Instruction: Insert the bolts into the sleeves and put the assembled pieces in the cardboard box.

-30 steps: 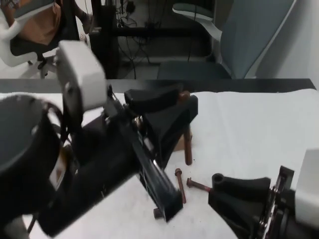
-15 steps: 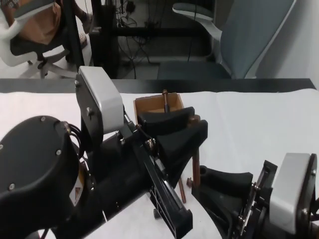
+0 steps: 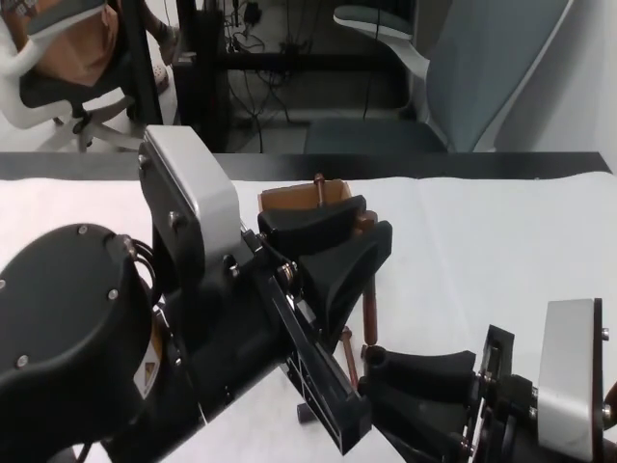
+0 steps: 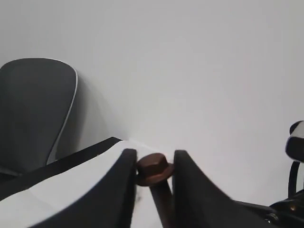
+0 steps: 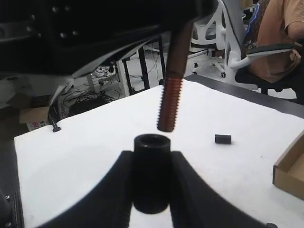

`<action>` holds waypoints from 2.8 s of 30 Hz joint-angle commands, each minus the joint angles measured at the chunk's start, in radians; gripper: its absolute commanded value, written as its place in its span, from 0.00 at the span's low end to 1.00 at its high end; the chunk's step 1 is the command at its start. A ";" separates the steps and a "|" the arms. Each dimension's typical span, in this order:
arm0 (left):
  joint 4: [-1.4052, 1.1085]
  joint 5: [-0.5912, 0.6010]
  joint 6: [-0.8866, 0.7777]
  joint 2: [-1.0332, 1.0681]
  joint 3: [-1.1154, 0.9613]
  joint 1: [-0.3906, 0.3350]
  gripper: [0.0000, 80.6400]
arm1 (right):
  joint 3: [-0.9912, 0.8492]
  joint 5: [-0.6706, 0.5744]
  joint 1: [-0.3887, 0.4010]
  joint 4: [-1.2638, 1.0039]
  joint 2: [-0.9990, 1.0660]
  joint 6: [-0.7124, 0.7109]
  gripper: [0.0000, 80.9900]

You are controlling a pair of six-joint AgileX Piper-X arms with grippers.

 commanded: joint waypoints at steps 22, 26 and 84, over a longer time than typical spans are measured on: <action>0.125 0.156 -0.049 0.003 0.000 -0.004 0.07 | -0.023 0.069 0.000 -0.019 0.001 0.056 0.01; 0.166 0.166 -0.027 0.003 0.002 -0.004 0.51 | -0.023 0.069 0.000 -0.019 0.001 0.056 0.01; 1.329 -0.157 0.879 1.098 -0.988 0.726 0.72 | -1.278 -0.135 -0.515 0.843 1.236 -0.163 0.54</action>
